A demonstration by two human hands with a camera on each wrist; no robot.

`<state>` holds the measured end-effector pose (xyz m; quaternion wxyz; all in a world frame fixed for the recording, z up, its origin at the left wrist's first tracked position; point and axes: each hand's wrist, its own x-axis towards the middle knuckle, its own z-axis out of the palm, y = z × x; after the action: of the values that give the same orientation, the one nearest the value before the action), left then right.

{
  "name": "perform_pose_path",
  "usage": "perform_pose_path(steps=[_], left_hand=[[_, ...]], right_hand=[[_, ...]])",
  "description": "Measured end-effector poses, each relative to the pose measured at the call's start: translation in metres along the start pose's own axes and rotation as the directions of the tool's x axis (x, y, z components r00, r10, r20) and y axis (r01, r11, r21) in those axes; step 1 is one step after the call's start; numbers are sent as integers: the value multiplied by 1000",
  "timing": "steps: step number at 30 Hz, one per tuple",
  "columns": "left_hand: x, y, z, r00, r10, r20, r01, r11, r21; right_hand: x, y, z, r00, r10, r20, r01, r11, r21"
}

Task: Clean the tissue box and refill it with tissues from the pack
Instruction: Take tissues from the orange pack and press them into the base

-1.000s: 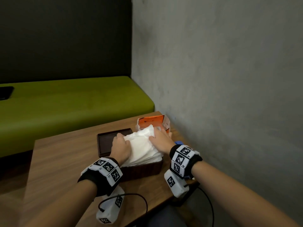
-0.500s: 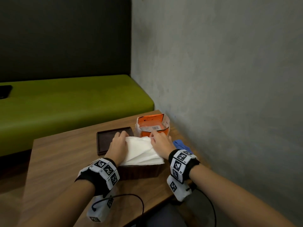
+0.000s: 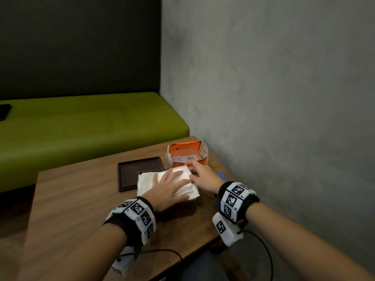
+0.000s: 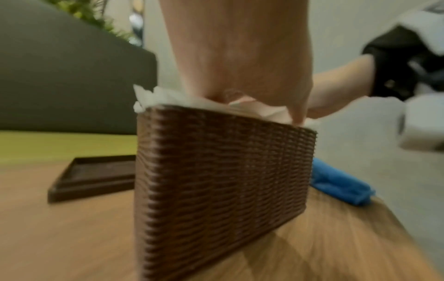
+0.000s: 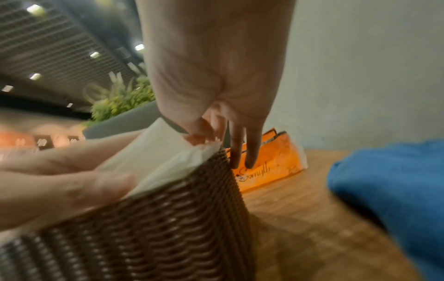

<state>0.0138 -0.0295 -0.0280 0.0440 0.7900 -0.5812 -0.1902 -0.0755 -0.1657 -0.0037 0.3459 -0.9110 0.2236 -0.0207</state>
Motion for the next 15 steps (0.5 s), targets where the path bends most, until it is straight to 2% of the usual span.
perform_pose_path(steps=[2, 4, 6, 7, 9, 10, 11, 15], left_hand=[[3, -3, 2, 999, -35, 7, 35, 999, -8], [5, -4, 4, 999, -46, 5, 46, 999, 19], [8, -6, 8, 999, -19, -51, 17, 999, -46], [7, -8, 9, 991, -3, -132, -15, 991, -136], [2, -10, 8, 925, -11, -380, -144, 915, -377], [0, -11, 8, 886, -44, -462, -190, 874, -448], [0, -13, 7, 866, -79, -494, -191, 860, -472], [2, -16, 6, 930, -95, -354, -32, 941, -336]], right_hand=[[-1, 3, 1, 1000, -10, 6, 10, 1000, -12], [-1, 3, 3, 998, -56, 19, 58, 992, -113], [-2, -2, 3, 989, -134, -69, 114, 964, -240], [-3, -6, 3, 973, -176, -150, 133, 956, -262], [-5, -17, 3, 942, -230, -246, 159, 947, -278], [-7, -22, 5, 944, -236, -231, 160, 938, -306], [-9, -27, 9, 956, -220, -192, 144, 928, -345], [-15, -40, 22, 993, -104, -56, 59, 849, -525]])
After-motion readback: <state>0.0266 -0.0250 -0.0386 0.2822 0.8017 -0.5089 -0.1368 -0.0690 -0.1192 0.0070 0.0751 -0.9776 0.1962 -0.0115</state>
